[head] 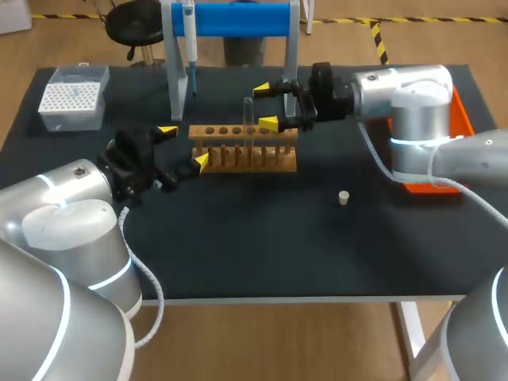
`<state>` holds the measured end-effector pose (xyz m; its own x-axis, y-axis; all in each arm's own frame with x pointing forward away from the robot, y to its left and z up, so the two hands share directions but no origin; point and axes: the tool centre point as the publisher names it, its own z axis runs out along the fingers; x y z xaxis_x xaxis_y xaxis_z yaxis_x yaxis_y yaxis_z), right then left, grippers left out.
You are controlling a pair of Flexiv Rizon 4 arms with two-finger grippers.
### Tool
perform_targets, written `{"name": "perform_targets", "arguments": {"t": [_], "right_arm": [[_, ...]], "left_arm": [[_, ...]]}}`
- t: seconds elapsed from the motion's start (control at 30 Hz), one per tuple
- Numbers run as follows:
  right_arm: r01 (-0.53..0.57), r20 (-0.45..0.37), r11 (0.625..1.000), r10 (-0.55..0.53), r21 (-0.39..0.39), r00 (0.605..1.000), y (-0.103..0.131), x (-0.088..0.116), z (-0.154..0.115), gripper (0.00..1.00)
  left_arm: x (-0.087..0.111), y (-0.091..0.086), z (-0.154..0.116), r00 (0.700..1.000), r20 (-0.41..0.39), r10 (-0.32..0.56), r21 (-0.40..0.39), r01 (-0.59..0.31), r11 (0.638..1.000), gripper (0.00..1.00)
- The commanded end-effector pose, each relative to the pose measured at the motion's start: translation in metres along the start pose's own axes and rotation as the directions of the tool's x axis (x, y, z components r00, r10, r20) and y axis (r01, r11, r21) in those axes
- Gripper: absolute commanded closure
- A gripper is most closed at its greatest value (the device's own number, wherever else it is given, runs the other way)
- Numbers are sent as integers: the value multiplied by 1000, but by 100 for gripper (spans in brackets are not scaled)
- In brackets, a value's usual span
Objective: Invert the test tube, pick up the pipette, mount the tip to pipette, aspirate from beaker and dispense into the tube, eject the tip, return the pipette, and cap with the stopper.
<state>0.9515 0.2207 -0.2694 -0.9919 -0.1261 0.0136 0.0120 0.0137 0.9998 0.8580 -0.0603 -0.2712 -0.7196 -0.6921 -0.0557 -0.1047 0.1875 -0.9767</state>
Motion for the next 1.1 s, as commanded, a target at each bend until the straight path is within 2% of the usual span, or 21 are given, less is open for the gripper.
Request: {"name": "perform_targets", "arguments": {"t": [0.03, 0.77, 1.1], "right_arm": [[11, -9, 1000, -11, 3, 1000, -6, -4, 5, 0], [18, 5, 1000, -18, 17, 1000, -12, 10, 25, 0], [-20, 15, 1000, 20, 4, 1000, -13, 4, 31, 0]], "left_arm": [[0, 2, -1, 1000, 1, 0, 10, 0, 1000, 0], [0, 2, -1, 1000, 1, 0, 10, 0, 1000, 0], [0, 2, -1, 1000, 1, 0, 10, 0, 1000, 0]]}}
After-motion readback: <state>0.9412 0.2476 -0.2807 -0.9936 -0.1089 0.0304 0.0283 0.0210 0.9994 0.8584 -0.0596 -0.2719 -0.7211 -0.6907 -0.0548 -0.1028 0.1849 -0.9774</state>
